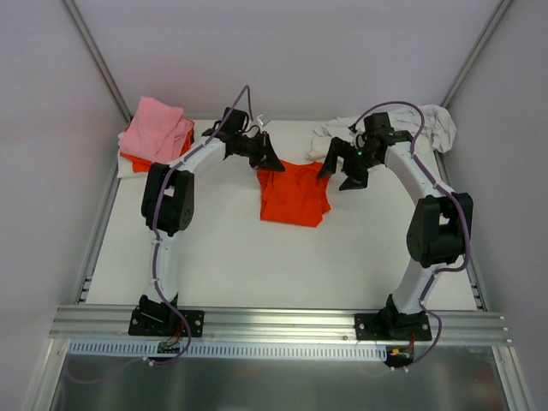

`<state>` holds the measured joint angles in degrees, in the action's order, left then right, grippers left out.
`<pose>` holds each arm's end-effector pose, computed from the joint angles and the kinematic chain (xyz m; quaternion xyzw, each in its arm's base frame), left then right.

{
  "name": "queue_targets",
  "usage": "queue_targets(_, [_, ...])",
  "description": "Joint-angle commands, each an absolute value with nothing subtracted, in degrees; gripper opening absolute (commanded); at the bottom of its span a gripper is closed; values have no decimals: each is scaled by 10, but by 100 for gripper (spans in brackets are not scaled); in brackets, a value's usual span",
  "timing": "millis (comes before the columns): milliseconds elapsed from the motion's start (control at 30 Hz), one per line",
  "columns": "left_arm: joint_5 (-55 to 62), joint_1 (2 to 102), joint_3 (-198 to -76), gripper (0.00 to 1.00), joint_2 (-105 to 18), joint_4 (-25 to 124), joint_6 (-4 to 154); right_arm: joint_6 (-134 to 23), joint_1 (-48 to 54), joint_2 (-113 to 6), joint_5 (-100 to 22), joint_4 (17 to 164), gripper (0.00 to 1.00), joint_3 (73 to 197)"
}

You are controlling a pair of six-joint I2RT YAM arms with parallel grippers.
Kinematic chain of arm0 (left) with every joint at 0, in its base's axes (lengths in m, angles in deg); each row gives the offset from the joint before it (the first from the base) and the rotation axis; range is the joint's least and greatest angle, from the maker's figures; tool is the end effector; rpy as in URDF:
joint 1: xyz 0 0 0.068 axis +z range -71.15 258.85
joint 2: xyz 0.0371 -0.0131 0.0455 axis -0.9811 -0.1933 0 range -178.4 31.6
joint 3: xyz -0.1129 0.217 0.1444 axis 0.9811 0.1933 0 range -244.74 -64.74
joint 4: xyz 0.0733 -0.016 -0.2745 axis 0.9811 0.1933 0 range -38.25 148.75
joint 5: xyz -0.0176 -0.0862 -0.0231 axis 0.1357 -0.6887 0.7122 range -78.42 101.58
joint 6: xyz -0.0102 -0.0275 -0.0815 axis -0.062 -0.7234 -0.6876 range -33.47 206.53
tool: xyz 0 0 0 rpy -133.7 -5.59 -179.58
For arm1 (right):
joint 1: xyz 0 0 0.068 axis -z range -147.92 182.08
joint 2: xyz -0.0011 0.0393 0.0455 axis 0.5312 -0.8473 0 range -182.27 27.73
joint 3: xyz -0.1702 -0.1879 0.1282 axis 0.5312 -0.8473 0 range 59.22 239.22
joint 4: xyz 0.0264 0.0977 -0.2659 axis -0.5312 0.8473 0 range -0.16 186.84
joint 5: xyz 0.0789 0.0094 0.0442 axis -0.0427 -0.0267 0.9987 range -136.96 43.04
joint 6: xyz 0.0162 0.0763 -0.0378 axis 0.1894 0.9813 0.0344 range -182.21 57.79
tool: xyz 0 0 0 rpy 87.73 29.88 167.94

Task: Fold and stack the t-shirts
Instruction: Smooth out wrinkles on the folded tshirt

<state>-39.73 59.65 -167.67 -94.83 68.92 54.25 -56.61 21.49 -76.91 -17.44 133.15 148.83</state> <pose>0.4972 -0.2365 0.2034 0.0863 0.8344 -0.5178 0.1681 0.4248 0.1178 0.2486 -0.1099 0.9264 0.2797 0.2266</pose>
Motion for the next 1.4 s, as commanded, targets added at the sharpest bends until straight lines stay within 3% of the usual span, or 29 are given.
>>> queue_targets(0, [-443,588,-1706,0,-980,704,507,-575,218,-740,-180,1334,100,1495])
queue_targets(367, [-370,584,-1685,0,-1014,787,566,-575,220,-740,-181,1348,100,1515])
queue_targets(700, [-159,589,-1671,0,-1003,816,560,-582,223,-720,-178,1365,99,1505])
queue_targets(967, [-167,599,-1676,0,-988,786,537,-599,223,-690,-180,1374,100,1472])
queue_targets(1000, [-174,599,-1670,8,-980,760,536,-599,222,-689,-180,1373,100,1468])
queue_targets(1067, [-200,599,-1658,40,-960,729,535,-600,223,-685,-178,1370,99,1458])
queue_targets(1267, [-240,600,-1619,66,-886,663,543,-602,223,-678,-165,1359,99,1426])
queue_targets(1300, [-240,600,-1619,73,-876,671,556,-604,222,-677,-165,1359,99,1425])
queue_targets(1333, [-238,602,-1617,98,-870,681,565,-605,222,-676,-165,1359,100,1423])
queue_targets(1367, [-238,605,-1604,99,-858,692,583,-605,222,-676,-164,1357,99,1422])
